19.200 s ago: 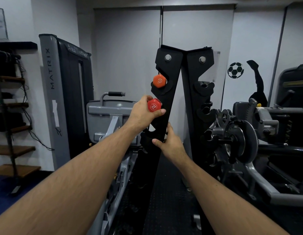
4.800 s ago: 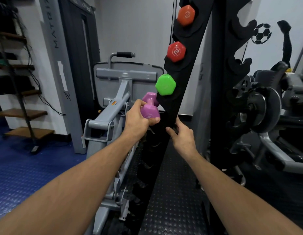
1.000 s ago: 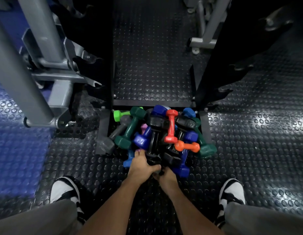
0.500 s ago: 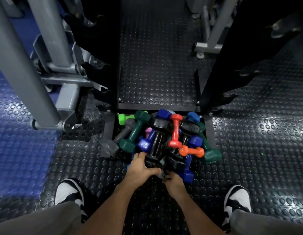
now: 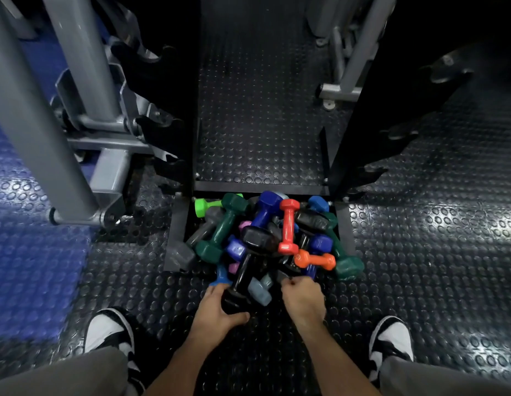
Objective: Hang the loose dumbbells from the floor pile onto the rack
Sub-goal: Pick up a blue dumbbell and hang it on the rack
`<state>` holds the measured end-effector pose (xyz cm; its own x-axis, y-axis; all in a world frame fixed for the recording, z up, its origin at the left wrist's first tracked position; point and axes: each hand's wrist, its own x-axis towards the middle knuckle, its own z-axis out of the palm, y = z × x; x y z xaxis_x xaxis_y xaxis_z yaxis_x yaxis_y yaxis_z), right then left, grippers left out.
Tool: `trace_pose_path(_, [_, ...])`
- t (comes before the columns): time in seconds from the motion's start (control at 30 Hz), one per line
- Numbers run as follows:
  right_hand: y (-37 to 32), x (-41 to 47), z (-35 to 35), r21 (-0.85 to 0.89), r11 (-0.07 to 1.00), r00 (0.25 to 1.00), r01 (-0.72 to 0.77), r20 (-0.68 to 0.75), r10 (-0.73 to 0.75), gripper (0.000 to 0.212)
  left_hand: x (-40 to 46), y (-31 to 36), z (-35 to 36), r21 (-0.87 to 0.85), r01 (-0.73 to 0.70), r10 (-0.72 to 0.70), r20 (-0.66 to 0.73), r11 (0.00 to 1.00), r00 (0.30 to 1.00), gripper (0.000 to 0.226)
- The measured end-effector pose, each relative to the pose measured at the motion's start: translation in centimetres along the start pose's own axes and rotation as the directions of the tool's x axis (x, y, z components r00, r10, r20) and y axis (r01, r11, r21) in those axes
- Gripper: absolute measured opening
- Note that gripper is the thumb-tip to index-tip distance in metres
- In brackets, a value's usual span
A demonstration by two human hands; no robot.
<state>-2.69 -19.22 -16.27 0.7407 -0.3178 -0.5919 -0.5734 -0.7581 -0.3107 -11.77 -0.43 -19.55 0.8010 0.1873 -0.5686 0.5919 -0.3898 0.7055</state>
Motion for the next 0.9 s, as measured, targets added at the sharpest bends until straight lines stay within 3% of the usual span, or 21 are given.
trace_pose_path(0.13, [-0.3, 0.2, -2.4, 0.152, 0.983, 0.956, 0.105, -0.289, -0.057, 0.022, 0.6, 0.0, 0.7, 0.147, 0.015, -0.014, -0.01, 0.989, 1.0, 0.075])
trace_pose_path(0.23, [-0.4, 2.0, -3.8, 0.25, 0.919, 0.896, 0.306, -0.402, -0.189, 0.011, 0.8, 0.3, 1.9, 0.288, 0.041, -0.032, -0.035, 0.957, 0.999, 0.077])
trace_pose_path(0.37, [-2.1, 5.3, -5.4, 0.221, 0.885, 0.838, 0.41, -0.475, -0.269, 0.027, 0.7, 1.5, 3.3, 0.466, 0.087, -0.058, -0.076, 0.88, 0.995, 0.084])
trace_pose_path(0.43, [-3.4, 7.3, -6.2, 0.164, 0.899, 0.861, 0.406, -0.399, -0.316, 0.039, 1.1, 2.4, 3.0, 0.386, 0.138, -0.096, -0.125, 0.912, 0.987, 0.084])
trace_pose_path(0.53, [-5.6, 9.8, -8.0, 0.037, 0.905, 0.887, 0.425, -0.218, -0.407, 0.059, 2.4, 4.6, 2.4, 0.021, 0.119, -0.109, -0.263, 0.993, 0.959, 0.079])
trace_pose_path(0.63, [-7.3, 11.5, -9.8, -0.007, 0.9, 0.9, 0.436, 0.031, -0.436, 0.078, 4.3, 7.8, 2.1, -0.13, 0.111, -0.14, -0.248, 0.985, 0.958, 0.082])
trace_pose_path(0.73, [-7.8, 12.5, -10.4, -0.048, 0.913, 0.892, 0.405, 0.238, -0.383, 0.078, 5.2, 9.6, 2.2, 0.033, 0.201, -0.189, -0.223, 0.979, 0.956, 0.077])
trace_pose_path(0.8, [-7.6, 12.7, -10.4, -0.061, 0.908, 0.889, 0.415, 0.239, -0.39, 0.063, 5.2, 9.7, 2.2, 0.207, 0.215, -0.166, -0.229, 0.955, 0.959, 0.072])
trace_pose_path(0.9, [-7.0, 12.1, -10.3, -0.032, 0.885, 0.87, 0.464, 0.201, -0.449, 0.046, 5.1, 9.3, 2.1, 0.273, 0.188, -0.128, -0.224, 0.943, 0.966, 0.065])
